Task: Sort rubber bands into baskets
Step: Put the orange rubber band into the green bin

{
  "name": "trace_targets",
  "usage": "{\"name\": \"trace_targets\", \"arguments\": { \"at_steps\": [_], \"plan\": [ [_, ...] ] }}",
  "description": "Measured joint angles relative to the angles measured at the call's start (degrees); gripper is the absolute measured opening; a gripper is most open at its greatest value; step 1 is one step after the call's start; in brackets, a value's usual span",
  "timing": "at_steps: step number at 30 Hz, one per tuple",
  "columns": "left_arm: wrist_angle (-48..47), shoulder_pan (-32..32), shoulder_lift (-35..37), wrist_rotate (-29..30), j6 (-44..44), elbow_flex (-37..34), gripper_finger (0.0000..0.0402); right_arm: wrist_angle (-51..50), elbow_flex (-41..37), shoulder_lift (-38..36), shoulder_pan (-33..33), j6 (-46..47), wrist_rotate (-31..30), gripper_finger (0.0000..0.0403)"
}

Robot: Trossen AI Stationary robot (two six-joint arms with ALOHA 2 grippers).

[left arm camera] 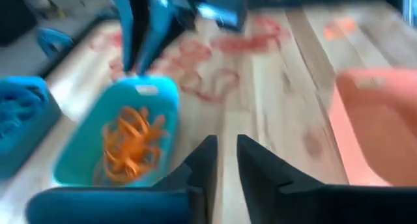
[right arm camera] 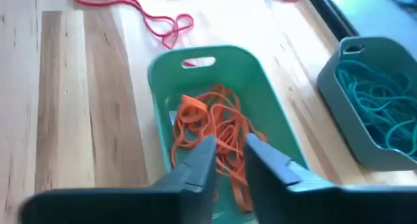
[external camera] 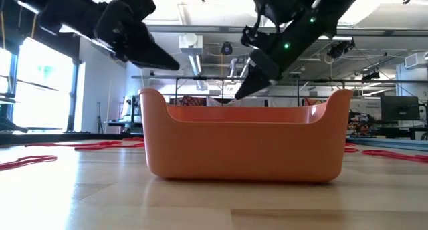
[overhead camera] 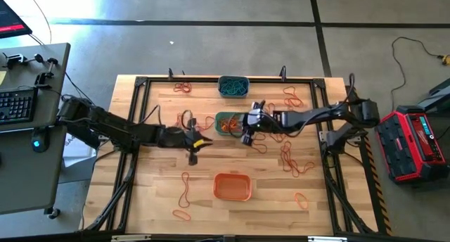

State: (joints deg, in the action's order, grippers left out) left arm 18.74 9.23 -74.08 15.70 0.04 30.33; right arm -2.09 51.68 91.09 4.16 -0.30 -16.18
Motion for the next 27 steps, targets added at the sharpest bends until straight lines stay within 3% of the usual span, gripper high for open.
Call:
{"name": "trace_targets", "arguments": {
  "at_steps": [3,12,16,21,27],
  "plan": [
    [-9.1,2.7,0.0,-0.1,-0.5,3.3,0.0023,0.3,0.0,0.1,-2.5,0.6,-2.4,0.0010],
    [-25.8,11.5,0.0,-2.5,-5.0,8.9,0.0002,20.5,-11.5,0.3,-8.3,6.1,-2.4,0.0002],
    [-29.4,15.9,0.0,-4.5,-10.4,9.5,0.0001,24.9,-14.9,0.3,-12.2,8.3,-3.9,0.0003],
    [-35.4,21.9,0.1,-6.5,-20.3,9.5,0.0001,24.8,-16.5,0.3,-16.7,12.0,-10.7,0.0001],
    [-42.0,29.1,-0.1,-6.6,-35.0,9.5,0.0004,26.9,-16.8,0.3,-19.6,11.6,-11.3,0.0000]
  ]
}}
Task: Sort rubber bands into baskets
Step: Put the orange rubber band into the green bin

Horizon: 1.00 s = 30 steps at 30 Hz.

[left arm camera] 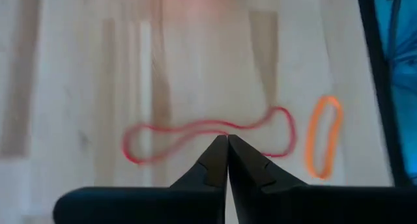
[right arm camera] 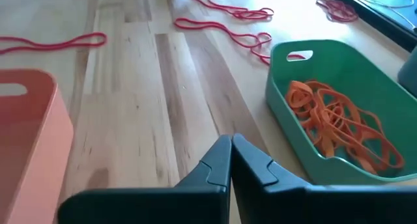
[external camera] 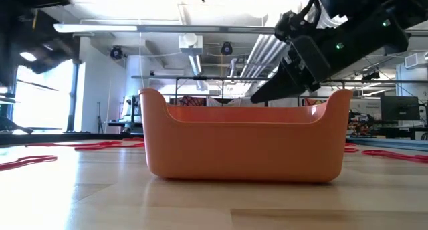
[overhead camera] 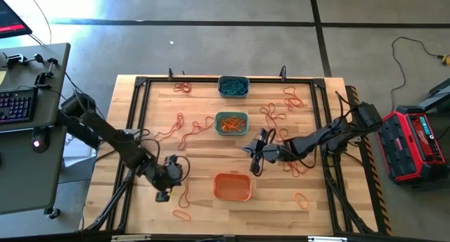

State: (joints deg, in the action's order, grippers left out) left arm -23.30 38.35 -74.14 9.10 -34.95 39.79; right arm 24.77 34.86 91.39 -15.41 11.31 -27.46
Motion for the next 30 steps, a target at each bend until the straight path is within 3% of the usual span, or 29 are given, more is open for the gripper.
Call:
{"name": "trace_targets", "arguments": {
  "at_steps": [6,11,19,30],
  "plan": [
    [0.5,5.2,-2.1,0.4,-13.1,0.0,0.0024,-0.1,0.0,0.0,-0.1,-0.4,-2.3,0.0000],
    [1.2,9.6,-5.5,0.4,-18.7,0.0,0.0049,-0.1,0.0,0.0,0.0,-1.2,-2.3,0.0000],
    [8.5,14.7,-12.1,0.4,-18.9,-0.1,0.0075,-3.7,0.0,0.0,-0.1,0.5,-2.3,0.0000],
    [20.1,17.2,-17.3,0.5,-15.5,-0.1,0.0076,-5.6,0.0,0.1,-0.1,0.4,-2.1,0.0000]
  ]
}}
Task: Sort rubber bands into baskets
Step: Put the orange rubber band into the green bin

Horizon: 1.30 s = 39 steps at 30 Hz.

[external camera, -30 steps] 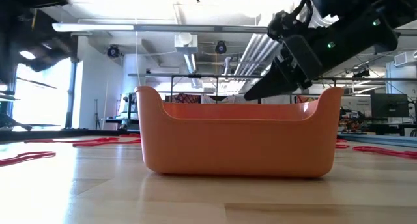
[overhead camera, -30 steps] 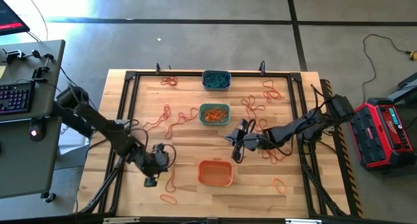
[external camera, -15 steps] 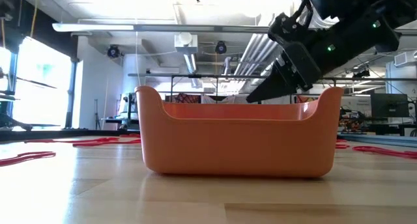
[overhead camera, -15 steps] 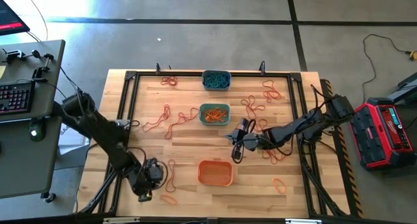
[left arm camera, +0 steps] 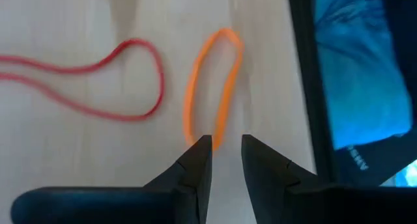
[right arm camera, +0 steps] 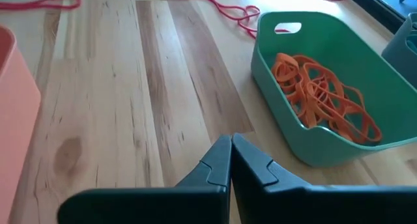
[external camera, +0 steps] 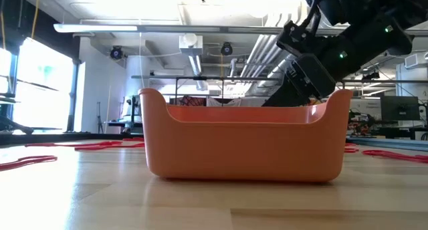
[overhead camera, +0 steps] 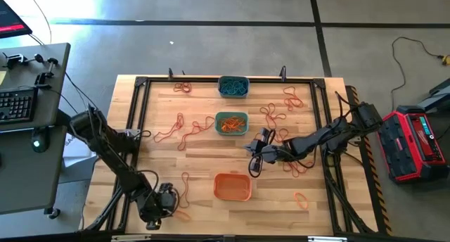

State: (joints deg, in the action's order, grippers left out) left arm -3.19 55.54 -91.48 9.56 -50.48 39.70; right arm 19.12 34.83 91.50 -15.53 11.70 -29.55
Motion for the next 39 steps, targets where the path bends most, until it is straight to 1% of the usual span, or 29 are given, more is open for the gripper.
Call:
{"name": "trace_targets", "arguments": {
  "at_steps": [3,7,12,17,20,23,25,27,29,34,37,39],
  "plan": [
    [1.6,-0.3,-1.1,0.0,-0.7,0.1,0.0076,0.0,0.0,0.0,0.0,-0.6,0.0,0.0000],
    [1.5,-1.1,-2.5,0.0,-4.6,0.1,0.0076,0.0,0.0,0.0,0.0,-1.4,0.0,0.0000],
    [1.6,-1.5,-3.5,0.2,-4.8,0.1,0.0076,0.0,0.0,0.0,0.0,-1.4,0.0,0.0000],
    [1.3,-1.5,-3.4,0.2,-0.2,0.4,0.0076,-0.1,0.0,0.0,0.0,-1.5,0.0,0.0000],
    [-0.8,-1.5,-3.5,0.2,1.4,1.4,0.0073,-0.1,0.0,0.0,0.0,-1.5,0.0,0.0000],
    [-5.3,-1.6,-3.5,0.6,1.2,2.9,0.0056,-0.1,0.0,0.0,0.0,-1.5,0.0,0.0000],
    [-7.9,-1.6,-3.5,0.3,1.3,3.8,0.0036,-0.1,0.0,0.0,0.0,-1.5,0.0,0.0000],
    [-10.0,-1.6,-3.5,-0.9,1.7,4.9,0.0012,-0.1,0.0,0.0,0.0,-1.5,0.0,0.0000],
    [-11.0,-1.6,-3.4,-1.8,2.2,6.3,0.0005,-0.1,0.0,0.0,0.0,-1.5,0.0,0.0000],
    [-12.9,-3.9,-0.3,-1.1,2.4,8.3,0.0002,-0.1,0.0,0.0,0.0,-1.7,0.3,0.0000],
    [-15.4,-6.5,3.5,1.2,4.9,8.3,0.0001,-0.1,0.0,0.0,0.0,-1.7,1.0,0.0000],
    [-17.5,-9.2,6.0,1.5,8.2,8.3,0.0001,-0.1,0.0,0.0,0.0,-1.7,1.0,0.0000]
  ]
}}
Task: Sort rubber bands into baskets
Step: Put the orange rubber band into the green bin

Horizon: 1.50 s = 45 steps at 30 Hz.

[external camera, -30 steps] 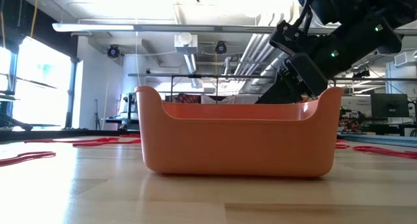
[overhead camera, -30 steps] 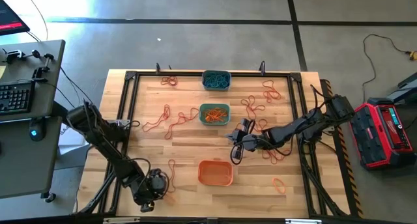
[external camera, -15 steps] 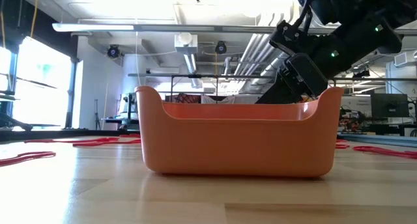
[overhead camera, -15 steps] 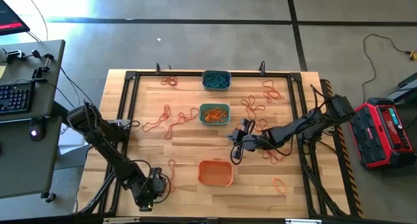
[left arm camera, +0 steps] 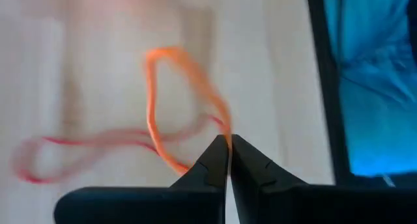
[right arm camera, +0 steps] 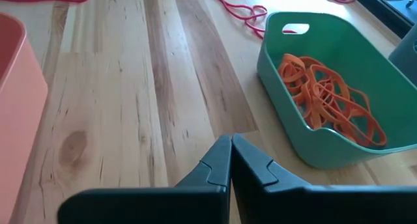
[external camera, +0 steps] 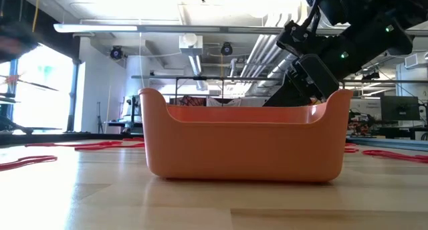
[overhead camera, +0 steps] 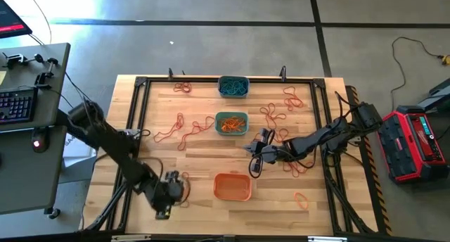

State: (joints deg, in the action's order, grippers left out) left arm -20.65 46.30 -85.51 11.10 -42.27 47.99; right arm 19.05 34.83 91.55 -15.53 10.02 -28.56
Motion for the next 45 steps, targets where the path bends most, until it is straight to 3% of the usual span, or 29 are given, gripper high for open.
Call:
{"name": "trace_targets", "arguments": {
  "at_steps": [6,13,25,30,38,45],
  "plan": [
    [-1.2,-11.6,5.6,4.3,11.0,0.0,0.0001,0.0,0.0,0.0,0.0,0.0,0.0,0.0000],
    [4.4,-26.3,5.7,5.0,22.9,0.0,0.0000,0.0,0.0,0.0,0.0,0.1,-0.3,0.0000],
    [19.8,-49.6,3.8,-4.2,39.5,0.0,0.0000,0.0,0.0,0.0,0.1,0.2,-0.4,0.0000],
    [23.8,-54.2,1.0,-6.6,40.1,0.0,0.0000,0.0,0.0,0.0,0.2,0.2,-0.4,0.0000],
    [25.9,-55.8,-7.4,-9.1,41.5,3.4,0.0000,0.5,0.0,0.0,0.2,0.0,-0.5,0.0000],
    [19.3,-56.0,-14.7,-9.1,44.5,10.2,0.0000,0.5,0.0,0.0,0.2,0.4,-0.4,0.0000]
  ]
}}
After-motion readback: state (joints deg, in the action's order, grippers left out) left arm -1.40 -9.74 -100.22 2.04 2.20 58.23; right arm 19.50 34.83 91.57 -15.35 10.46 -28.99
